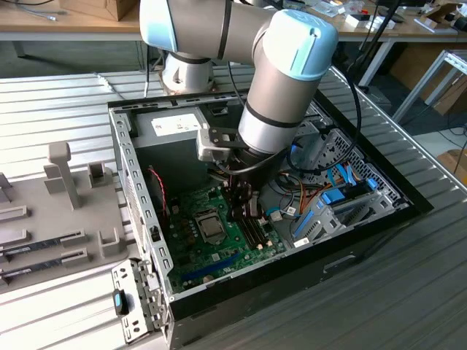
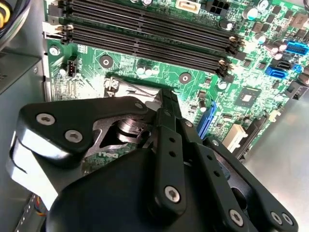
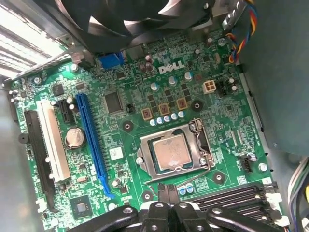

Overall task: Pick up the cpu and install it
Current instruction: 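Install the first cpu locking lever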

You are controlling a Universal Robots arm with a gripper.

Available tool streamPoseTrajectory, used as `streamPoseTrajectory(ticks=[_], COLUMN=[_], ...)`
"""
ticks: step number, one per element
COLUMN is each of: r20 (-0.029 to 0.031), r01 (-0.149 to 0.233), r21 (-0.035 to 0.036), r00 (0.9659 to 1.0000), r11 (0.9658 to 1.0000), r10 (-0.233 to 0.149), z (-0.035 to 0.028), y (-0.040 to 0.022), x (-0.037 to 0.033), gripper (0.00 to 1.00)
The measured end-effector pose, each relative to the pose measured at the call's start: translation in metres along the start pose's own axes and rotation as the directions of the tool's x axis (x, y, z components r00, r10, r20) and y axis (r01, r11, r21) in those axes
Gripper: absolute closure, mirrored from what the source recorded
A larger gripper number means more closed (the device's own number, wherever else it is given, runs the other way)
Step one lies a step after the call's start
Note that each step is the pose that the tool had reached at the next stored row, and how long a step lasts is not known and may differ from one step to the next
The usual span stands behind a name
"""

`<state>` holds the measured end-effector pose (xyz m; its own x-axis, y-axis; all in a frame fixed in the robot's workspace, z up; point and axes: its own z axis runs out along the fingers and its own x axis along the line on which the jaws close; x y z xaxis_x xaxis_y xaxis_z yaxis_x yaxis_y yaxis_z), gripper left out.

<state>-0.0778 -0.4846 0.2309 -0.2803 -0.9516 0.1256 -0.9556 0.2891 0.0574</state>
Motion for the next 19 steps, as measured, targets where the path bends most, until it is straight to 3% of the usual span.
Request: streamPoseTrajectory(ticks=[19], r20=[-0.0025], r01=[0.000], r21=[0.0008], r00=[1.0000], r11=[1.0000], r10=[0.000], z=[0.0154], y=[-0.0023], x=[0.0027], gripper=[0.89])
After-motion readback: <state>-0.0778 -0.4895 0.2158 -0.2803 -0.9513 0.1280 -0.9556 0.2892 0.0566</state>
